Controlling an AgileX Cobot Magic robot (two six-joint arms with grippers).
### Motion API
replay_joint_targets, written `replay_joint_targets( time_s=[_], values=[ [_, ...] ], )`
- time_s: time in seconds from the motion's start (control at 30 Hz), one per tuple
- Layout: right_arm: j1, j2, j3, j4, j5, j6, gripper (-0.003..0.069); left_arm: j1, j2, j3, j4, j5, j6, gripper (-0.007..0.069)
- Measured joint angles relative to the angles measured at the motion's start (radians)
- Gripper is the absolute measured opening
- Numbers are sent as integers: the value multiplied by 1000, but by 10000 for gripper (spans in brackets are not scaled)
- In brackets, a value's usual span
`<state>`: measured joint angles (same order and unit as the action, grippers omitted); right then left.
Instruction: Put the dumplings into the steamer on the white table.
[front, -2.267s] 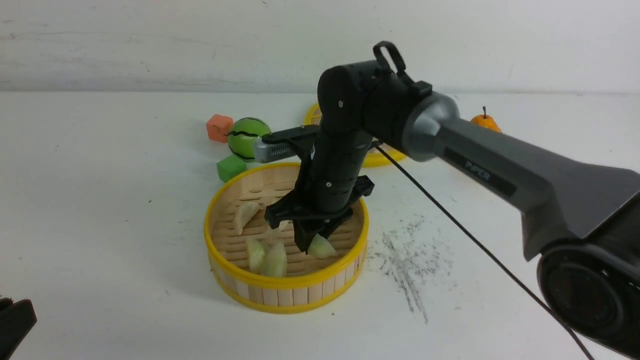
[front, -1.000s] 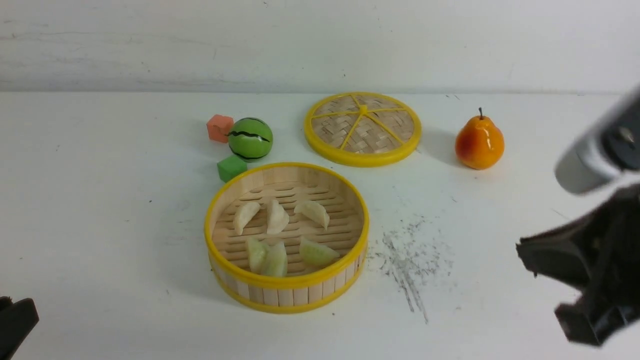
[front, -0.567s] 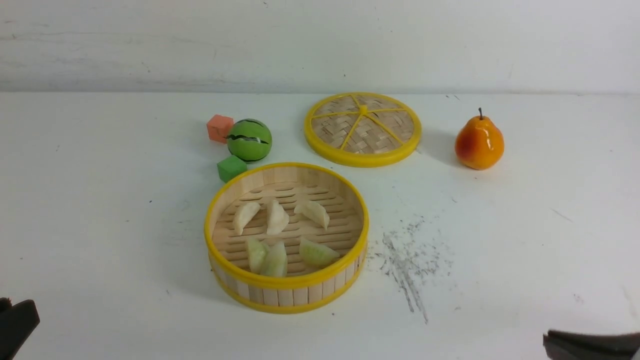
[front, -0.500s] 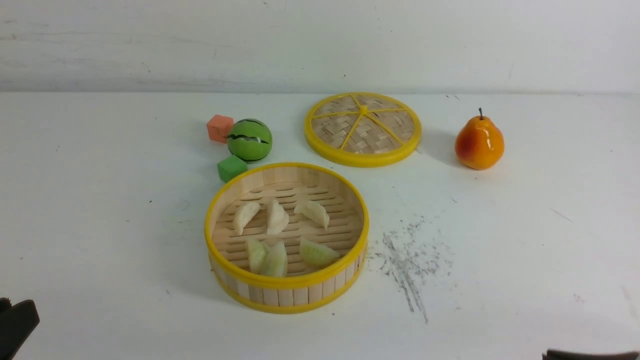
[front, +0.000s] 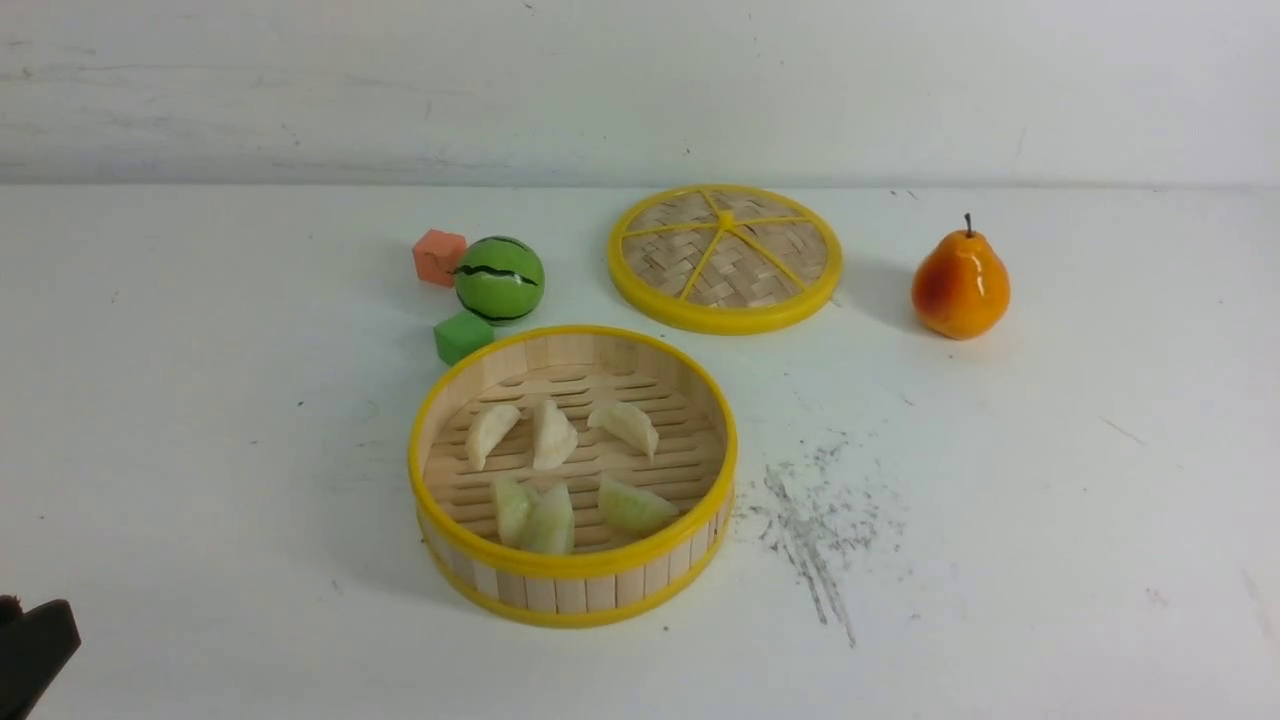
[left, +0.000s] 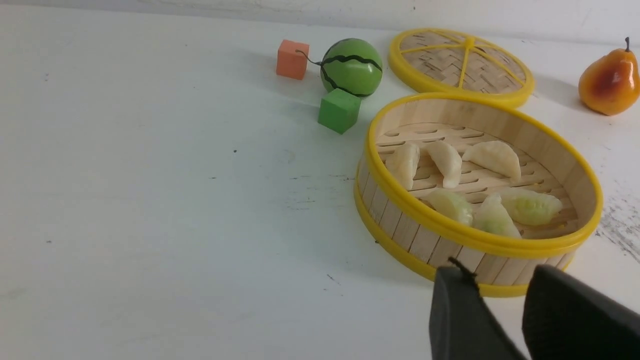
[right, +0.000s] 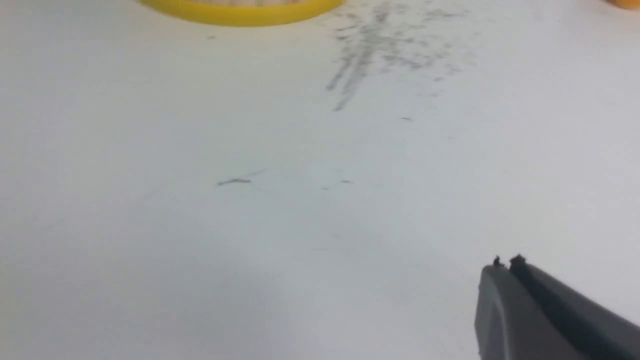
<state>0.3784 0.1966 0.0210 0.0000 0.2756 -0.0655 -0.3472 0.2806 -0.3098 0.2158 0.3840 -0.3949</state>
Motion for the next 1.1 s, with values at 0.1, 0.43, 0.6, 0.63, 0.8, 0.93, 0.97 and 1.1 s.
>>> replay_joint_targets(
  time_s=[0.1,0.43,0.6,0.63,0.8,0.93,0.97,1.1],
  values=[
    [-151,-100,6,0,46,0,-1,0,0,0,0,0,0,196],
    [-392,-207,6,0,51,0,6,0,0,0,0,1,0,203],
    [-399,-207,4,0,70,0,14,0,0,0,0,4,0,208],
    [-399,-207,2,0,79,1,15,0,0,0,0,4,0,209],
    [-399,-207,-3,0,101,3,21,0,0,0,0,7,0,214],
    [-399,-207,-3,0,103,4,22,0,0,0,0,8,0,217],
    [-399,-207,-3,0,103,4,22,0,0,0,0,8,0,217],
    [-399,-207,-3,0,103,4,29,0,0,0,0,8,0,217]
  ],
)
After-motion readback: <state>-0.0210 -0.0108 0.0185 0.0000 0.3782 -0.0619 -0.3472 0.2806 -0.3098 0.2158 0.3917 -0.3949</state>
